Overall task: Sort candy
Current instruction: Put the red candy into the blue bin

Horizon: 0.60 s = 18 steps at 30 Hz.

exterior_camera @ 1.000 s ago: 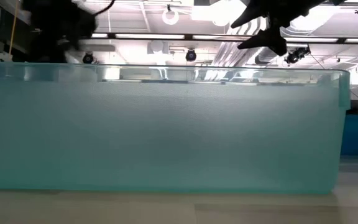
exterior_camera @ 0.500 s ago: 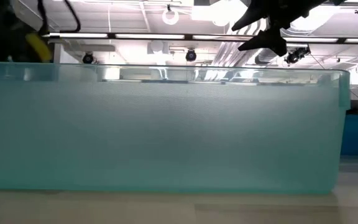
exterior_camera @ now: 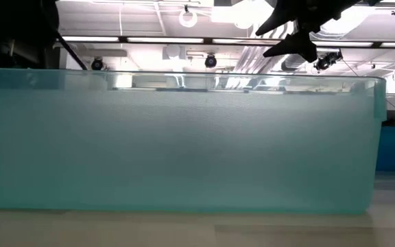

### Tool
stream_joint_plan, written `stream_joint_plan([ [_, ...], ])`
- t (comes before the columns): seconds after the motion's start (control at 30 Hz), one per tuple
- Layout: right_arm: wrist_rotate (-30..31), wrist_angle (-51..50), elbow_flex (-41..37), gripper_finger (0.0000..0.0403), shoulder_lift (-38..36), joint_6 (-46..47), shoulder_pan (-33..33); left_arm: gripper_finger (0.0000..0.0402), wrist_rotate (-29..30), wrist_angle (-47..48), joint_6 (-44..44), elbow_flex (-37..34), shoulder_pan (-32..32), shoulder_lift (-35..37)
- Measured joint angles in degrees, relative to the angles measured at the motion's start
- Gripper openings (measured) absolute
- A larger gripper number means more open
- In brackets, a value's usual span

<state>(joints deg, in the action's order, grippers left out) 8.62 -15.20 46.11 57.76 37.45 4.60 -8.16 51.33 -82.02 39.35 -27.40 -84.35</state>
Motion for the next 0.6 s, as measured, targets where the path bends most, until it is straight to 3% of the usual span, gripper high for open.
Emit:
stream_joint_plan([
  [0.2,0.04,0.00,0.00,0.0245,0.00,0.00,0.00,0.0092,-0.39,0.09,-1.90,-1.72,-0.02,0.10],
  [0.6,1.02,0.00,-0.02,0.0245,0.00,0.00,0.00,0.0089,0.12,3.88,1.57,-1.09,-0.07,-0.01],
])
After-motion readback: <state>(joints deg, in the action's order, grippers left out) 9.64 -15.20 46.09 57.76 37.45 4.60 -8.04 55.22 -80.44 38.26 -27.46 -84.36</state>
